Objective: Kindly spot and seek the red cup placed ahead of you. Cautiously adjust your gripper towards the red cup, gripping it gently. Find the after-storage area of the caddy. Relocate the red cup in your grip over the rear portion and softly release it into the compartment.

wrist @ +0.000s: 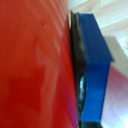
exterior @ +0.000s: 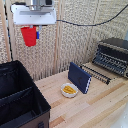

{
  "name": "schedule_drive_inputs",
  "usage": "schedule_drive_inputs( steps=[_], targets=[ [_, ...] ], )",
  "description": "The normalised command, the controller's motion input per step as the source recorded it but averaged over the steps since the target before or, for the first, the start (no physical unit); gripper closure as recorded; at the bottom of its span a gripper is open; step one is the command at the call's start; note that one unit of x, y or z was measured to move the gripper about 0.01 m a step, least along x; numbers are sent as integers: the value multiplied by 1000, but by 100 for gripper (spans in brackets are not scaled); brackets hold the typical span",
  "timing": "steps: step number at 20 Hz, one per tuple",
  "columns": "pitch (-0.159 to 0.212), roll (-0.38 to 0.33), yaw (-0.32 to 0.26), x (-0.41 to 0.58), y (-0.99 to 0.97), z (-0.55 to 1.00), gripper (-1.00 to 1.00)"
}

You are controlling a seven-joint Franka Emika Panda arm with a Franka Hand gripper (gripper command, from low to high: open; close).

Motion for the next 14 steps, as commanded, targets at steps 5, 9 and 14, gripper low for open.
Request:
schedule_drive_inputs(
  steps=[5,9,14],
  targets=[
    [26,-71,-46,147,876,1,100],
    [5,-114,-25,109,863,-179,100],
    [0,-165,0,69,834,-351,100]
  ],
)
